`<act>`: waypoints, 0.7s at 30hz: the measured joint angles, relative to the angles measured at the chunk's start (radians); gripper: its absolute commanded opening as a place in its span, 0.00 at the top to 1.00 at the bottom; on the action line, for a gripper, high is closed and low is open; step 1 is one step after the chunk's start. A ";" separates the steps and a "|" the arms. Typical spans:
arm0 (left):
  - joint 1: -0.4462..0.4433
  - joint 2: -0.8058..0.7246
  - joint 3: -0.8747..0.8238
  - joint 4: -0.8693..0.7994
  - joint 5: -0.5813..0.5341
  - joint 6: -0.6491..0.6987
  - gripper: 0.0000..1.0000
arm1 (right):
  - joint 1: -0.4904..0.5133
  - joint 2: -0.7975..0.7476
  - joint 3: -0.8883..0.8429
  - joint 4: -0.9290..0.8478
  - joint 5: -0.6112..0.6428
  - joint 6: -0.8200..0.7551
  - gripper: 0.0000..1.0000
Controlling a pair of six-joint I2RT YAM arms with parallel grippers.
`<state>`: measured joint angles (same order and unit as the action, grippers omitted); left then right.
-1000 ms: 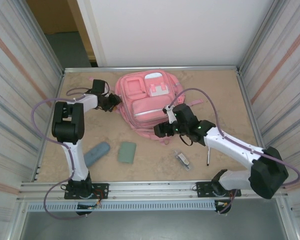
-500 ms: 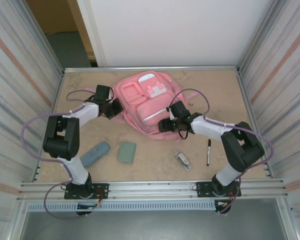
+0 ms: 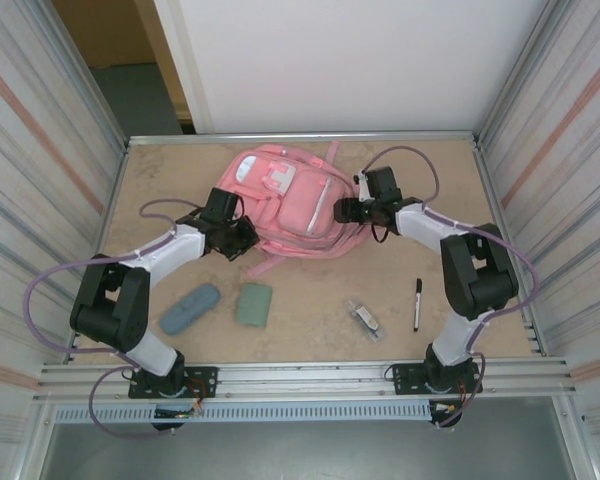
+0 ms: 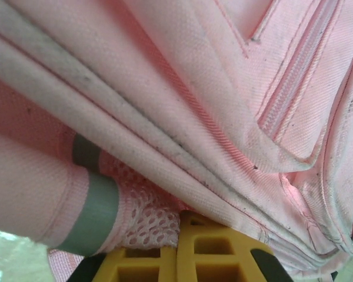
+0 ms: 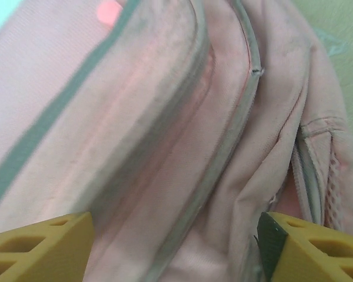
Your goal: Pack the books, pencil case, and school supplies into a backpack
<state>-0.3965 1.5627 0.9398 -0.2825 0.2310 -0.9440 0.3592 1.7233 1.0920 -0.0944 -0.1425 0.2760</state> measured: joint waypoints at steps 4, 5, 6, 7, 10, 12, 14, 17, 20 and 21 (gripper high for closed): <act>-0.017 -0.034 -0.067 0.050 0.006 -0.096 1.00 | 0.074 -0.219 -0.107 0.012 0.056 -0.009 0.20; -0.020 -0.047 -0.080 0.060 0.008 -0.118 1.00 | 0.095 -0.273 -0.132 0.014 0.064 -0.019 0.20; -0.024 -0.061 -0.093 0.069 0.012 -0.140 1.00 | 0.121 -0.335 -0.159 0.014 0.065 -0.026 0.20; -0.032 -0.073 -0.101 0.075 0.014 -0.159 1.00 | 0.146 -0.388 -0.182 0.014 0.065 -0.031 0.22; -0.063 -0.094 -0.103 0.078 0.015 -0.200 1.00 | 0.224 -0.502 -0.256 0.035 0.048 -0.058 0.25; -0.082 -0.099 -0.103 0.079 0.021 -0.225 1.00 | 0.297 -0.548 -0.325 0.067 0.011 -0.096 0.26; -0.095 -0.100 -0.103 0.079 0.031 -0.250 1.00 | 0.366 -0.569 -0.403 0.114 -0.113 -0.146 0.26; -0.112 -0.103 -0.103 0.079 0.032 -0.281 1.00 | 0.455 -0.549 -0.496 0.179 -0.280 -0.176 0.27; -0.129 -0.119 -0.103 0.079 0.030 -0.307 1.00 | 0.514 -0.454 -0.476 0.188 -0.267 -0.124 0.31; -0.133 -0.126 -0.103 0.079 0.030 -0.316 1.00 | 0.525 -0.410 -0.450 0.183 -0.236 -0.089 0.31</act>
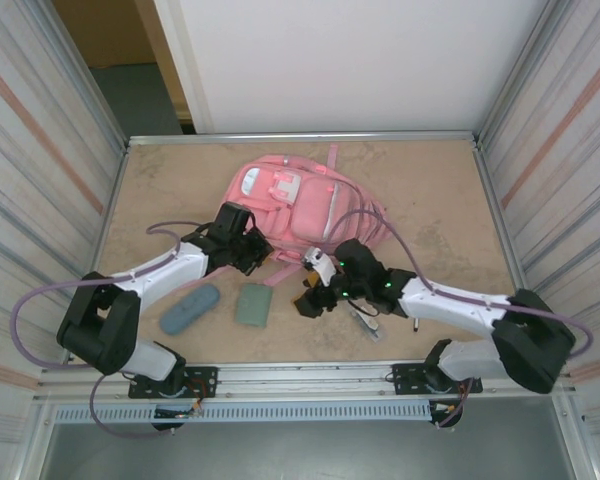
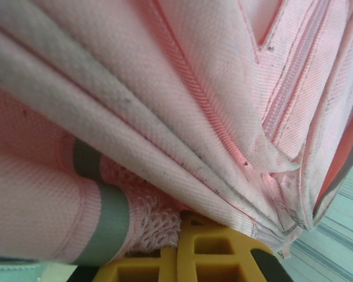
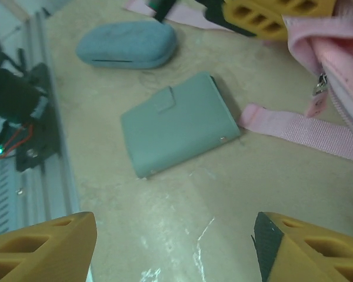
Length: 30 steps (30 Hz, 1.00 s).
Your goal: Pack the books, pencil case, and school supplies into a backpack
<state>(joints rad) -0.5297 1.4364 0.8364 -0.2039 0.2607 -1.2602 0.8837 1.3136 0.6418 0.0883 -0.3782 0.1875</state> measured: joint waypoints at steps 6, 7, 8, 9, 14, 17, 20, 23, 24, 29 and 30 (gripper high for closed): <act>-0.003 -0.010 -0.023 0.043 0.015 -0.049 1.00 | 0.095 0.174 0.153 -0.046 0.293 0.317 0.41; -0.003 -0.010 -0.030 0.053 0.019 -0.059 1.00 | 0.111 0.187 0.165 -0.050 0.329 0.358 0.42; -0.003 -0.010 -0.035 0.057 0.023 -0.070 1.00 | 0.130 0.203 0.179 -0.058 0.371 0.408 0.43; -0.003 -0.010 -0.038 0.063 0.027 -0.077 1.00 | 0.145 0.222 0.194 -0.069 0.410 0.450 0.43; -0.011 -0.024 -0.039 0.080 0.047 -0.091 1.00 | 0.171 0.301 0.266 -0.132 0.584 0.551 0.47; -0.018 -0.043 -0.039 0.080 0.059 -0.098 1.00 | 0.172 0.335 0.312 -0.155 0.650 0.562 0.50; -0.020 -0.071 -0.039 0.073 0.060 -0.100 1.00 | 0.173 0.357 0.357 -0.171 0.698 0.560 0.51; -0.020 -0.097 -0.039 0.069 0.056 -0.099 1.00 | 0.177 0.371 0.380 -0.176 0.736 0.541 0.59; -0.020 -0.102 -0.039 0.067 0.055 -0.099 1.00 | 0.178 0.376 0.383 -0.176 0.750 0.533 0.60; -0.020 -0.105 -0.039 0.048 0.052 -0.098 1.00 | 0.184 0.399 0.385 -0.178 0.792 0.479 0.75; -0.019 -0.105 -0.039 0.048 0.052 -0.098 1.00 | 0.184 0.401 0.385 -0.180 0.797 0.468 0.77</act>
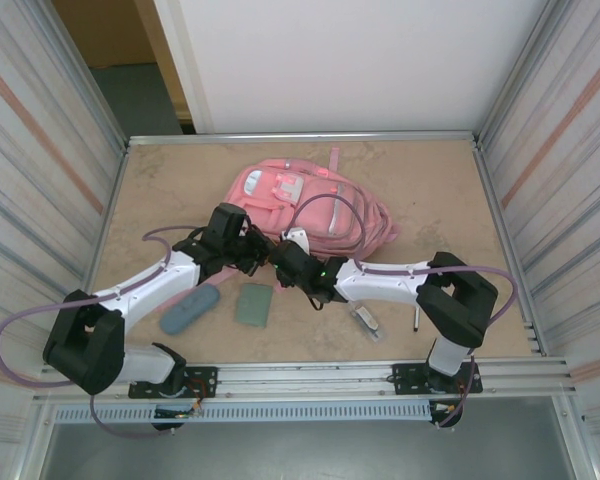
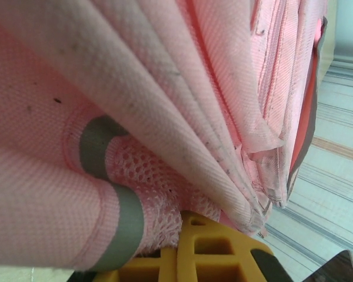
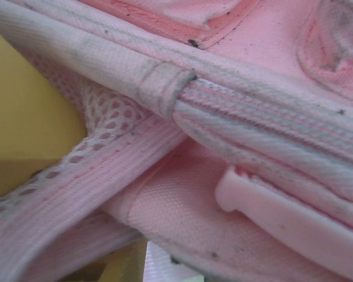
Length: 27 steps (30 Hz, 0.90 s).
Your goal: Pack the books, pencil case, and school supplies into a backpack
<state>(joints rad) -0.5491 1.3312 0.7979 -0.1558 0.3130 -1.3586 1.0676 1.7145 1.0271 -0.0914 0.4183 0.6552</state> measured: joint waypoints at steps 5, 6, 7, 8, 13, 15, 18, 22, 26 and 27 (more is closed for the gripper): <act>0.012 -0.004 0.000 -0.008 0.005 0.000 1.00 | 0.000 0.000 0.000 0.004 -0.006 -0.047 1.00; 0.016 -0.006 0.000 -0.012 0.007 0.001 1.00 | 0.000 -0.002 -0.001 0.006 -0.014 -0.057 1.00; 0.023 -0.008 0.000 -0.018 0.011 0.001 1.00 | 0.000 -0.004 -0.004 0.011 -0.024 -0.067 1.00; 0.030 -0.011 -0.001 -0.024 0.017 0.003 1.00 | 0.000 -0.010 -0.008 0.015 -0.034 -0.072 1.00; 0.066 -0.029 -0.002 -0.053 0.048 0.028 1.00 | -0.003 -0.082 -0.056 0.003 -0.072 -0.084 1.00; 0.085 -0.040 -0.004 -0.066 0.058 0.043 1.00 | -0.015 -0.121 -0.085 -0.010 -0.104 -0.084 1.00; 0.136 -0.045 -0.015 -0.080 0.077 0.070 1.00 | -0.062 -0.181 -0.132 -0.034 -0.172 -0.084 1.00; 0.224 -0.032 -0.030 -0.079 0.119 0.111 1.00 | -0.138 -0.264 -0.195 -0.076 -0.235 -0.105 1.00; 0.314 0.013 -0.025 -0.087 0.146 0.175 1.00 | -0.216 -0.343 -0.249 -0.123 -0.238 -0.135 1.00; 0.341 0.037 -0.015 -0.099 0.150 0.196 1.00 | -0.244 -0.360 -0.263 -0.134 -0.242 -0.141 1.00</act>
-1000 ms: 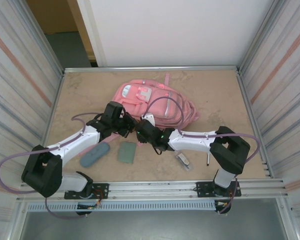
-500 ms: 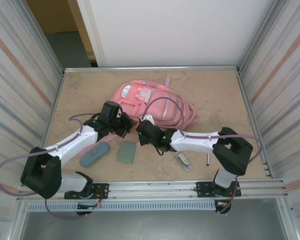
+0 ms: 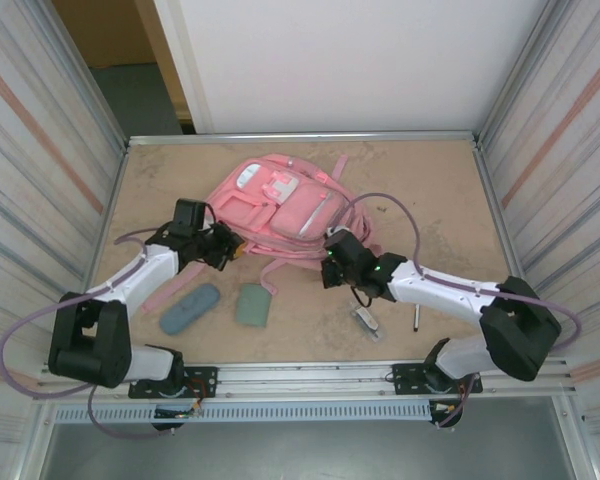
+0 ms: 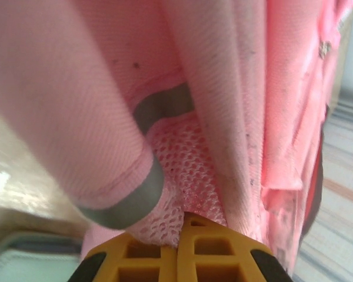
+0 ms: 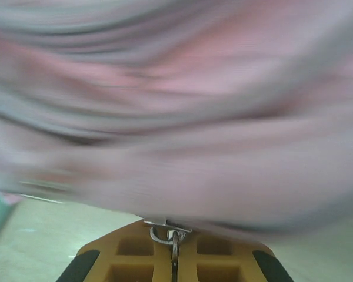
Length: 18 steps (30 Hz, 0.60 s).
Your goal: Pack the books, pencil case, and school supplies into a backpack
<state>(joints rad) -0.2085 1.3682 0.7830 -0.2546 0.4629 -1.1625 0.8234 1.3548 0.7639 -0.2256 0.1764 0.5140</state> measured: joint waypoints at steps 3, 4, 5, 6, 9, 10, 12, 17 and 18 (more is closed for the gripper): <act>0.062 0.095 0.063 -0.046 0.023 0.063 1.00 | -0.082 -0.040 -0.039 -0.013 -0.027 -0.008 1.00; 0.075 0.134 0.095 -0.065 0.042 0.083 1.00 | -0.097 -0.048 -0.045 -0.014 -0.040 -0.016 1.00; 0.081 0.168 0.123 -0.074 0.058 0.099 1.00 | -0.099 -0.052 -0.046 -0.014 -0.046 -0.026 1.00; 0.087 0.207 0.157 -0.084 0.074 0.118 1.00 | -0.098 -0.056 -0.046 -0.014 -0.047 -0.034 1.00; 0.094 0.328 0.274 -0.094 0.110 0.160 1.00 | -0.089 -0.060 -0.046 -0.011 -0.052 -0.056 1.00; 0.095 0.369 0.316 -0.095 0.122 0.171 0.95 | -0.084 -0.060 -0.046 -0.010 -0.058 -0.058 1.00; 0.095 0.448 0.404 -0.100 0.141 0.193 0.80 | -0.076 -0.058 -0.043 -0.006 -0.073 -0.060 1.00; 0.113 0.609 0.613 -0.101 0.141 0.259 0.63 | -0.048 -0.006 0.021 -0.019 -0.114 -0.050 1.00; 0.117 0.606 0.609 -0.092 0.139 0.265 0.61 | -0.039 0.014 0.042 -0.019 -0.126 -0.047 1.00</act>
<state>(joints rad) -0.0917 1.9739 1.3918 -0.3470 0.6022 -0.8974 0.7849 1.3689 0.8059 -0.2451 0.0505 0.4667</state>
